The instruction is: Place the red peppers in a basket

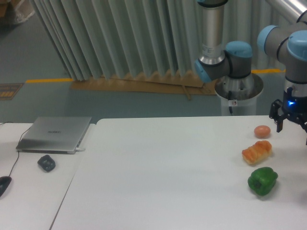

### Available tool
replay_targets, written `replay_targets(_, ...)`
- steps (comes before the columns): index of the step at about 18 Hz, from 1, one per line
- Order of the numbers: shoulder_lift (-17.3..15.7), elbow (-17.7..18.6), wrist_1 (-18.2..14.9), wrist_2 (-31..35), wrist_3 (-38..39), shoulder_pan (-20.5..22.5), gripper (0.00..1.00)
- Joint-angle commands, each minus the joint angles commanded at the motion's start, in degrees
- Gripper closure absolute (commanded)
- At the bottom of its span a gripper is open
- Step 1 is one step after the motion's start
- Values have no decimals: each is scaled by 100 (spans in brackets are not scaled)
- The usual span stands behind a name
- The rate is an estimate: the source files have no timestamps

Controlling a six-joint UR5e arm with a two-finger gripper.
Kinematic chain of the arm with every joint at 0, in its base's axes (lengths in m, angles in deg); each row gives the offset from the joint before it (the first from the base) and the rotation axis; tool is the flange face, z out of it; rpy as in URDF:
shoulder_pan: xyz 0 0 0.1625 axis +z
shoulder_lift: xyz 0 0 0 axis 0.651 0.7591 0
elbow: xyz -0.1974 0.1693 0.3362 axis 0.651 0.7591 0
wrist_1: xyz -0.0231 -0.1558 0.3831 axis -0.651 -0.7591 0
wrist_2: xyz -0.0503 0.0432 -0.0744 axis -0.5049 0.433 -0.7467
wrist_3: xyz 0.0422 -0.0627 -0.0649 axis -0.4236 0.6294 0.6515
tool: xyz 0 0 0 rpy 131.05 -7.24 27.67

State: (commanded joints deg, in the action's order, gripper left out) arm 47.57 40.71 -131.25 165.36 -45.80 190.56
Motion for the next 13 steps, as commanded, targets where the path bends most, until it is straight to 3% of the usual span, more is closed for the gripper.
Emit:
replay_targets(2, 9, 27, 177, -35, -18, 0, 0)
replay_targets(11, -9, 44, 107, 9, 9, 0, 0)
replay_targets(13, -35, 193, 116, 0, 26, 26, 0)
